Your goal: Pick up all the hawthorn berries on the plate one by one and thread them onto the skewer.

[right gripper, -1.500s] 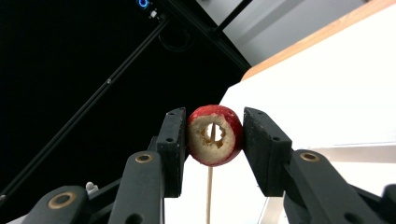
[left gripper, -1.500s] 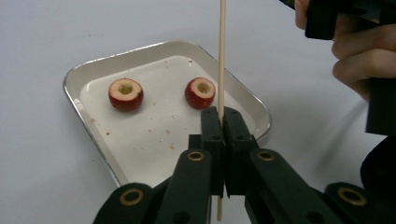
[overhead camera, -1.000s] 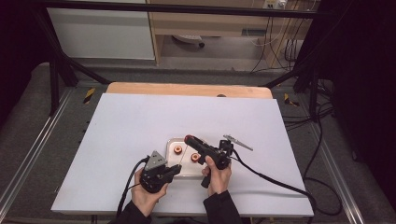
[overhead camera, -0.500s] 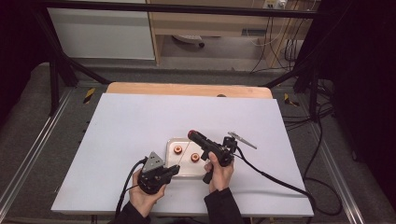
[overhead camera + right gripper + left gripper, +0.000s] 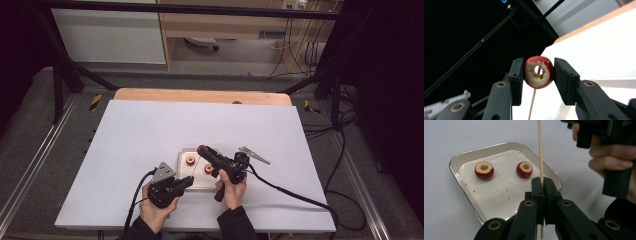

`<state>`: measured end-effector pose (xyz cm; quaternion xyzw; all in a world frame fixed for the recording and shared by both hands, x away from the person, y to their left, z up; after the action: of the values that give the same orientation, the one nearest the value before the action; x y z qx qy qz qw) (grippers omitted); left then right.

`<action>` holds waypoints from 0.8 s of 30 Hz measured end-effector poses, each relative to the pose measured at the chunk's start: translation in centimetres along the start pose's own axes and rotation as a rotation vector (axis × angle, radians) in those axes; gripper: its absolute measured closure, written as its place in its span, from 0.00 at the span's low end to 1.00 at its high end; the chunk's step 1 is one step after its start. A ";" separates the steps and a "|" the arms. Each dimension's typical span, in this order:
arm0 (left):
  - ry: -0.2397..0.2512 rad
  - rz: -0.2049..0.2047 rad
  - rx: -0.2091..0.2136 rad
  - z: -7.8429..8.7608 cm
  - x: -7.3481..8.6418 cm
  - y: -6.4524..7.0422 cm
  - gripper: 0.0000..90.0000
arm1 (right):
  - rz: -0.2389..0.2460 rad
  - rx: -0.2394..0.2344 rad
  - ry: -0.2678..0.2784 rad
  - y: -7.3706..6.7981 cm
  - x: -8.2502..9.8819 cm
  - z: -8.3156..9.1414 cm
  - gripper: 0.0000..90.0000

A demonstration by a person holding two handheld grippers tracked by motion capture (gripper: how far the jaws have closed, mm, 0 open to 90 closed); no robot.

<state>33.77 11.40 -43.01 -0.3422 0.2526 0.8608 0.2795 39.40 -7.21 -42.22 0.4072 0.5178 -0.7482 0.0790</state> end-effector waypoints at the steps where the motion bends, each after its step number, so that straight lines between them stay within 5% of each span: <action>1: -0.008 0.010 0.003 -0.1 0.0 -0.1 0.98 | -0.002 0.001 -0.004 0.0 0.3 -0.1 0.69; 16: -0.026 -0.025 -0.015 -0.7 0.4 -0.3 0.99 | 0.006 0.015 -0.055 -0.3 0.9 0.2 0.69; 20: 0.001 -0.037 -0.016 -0.5 0.2 -0.3 0.99 | 0.008 0.018 -0.075 -0.3 1.2 0.2 0.69; 21: 0.030 -0.036 -0.027 -0.1 -0.2 -0.2 0.99 | -0.006 0.005 -0.111 -0.3 1.5 0.1 0.69; 23: -0.016 -0.031 -0.050 0.0 -0.8 -0.6 0.99 | -0.056 -0.059 -0.166 -0.2 3.2 -0.7 0.69; 24: -0.011 -0.014 -0.036 -0.2 -0.6 -0.9 0.99 | -0.016 -0.031 -0.153 -0.3 3.8 -1.0 0.69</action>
<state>34.77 11.73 -42.92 -0.3442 0.2330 0.8652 0.2806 37.26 -5.12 -44.73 0.3432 0.5252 -0.7696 0.1187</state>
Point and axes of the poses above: each handheld gripper's, and its own axes: z roughly backward along the jaws, x roughly out of its underside, y roughly to its right, the point moved 3 cm from there along -z, roughly forward along the jaws, and after that the axes turned 10 degrees about -y, right-handed, at the moved point
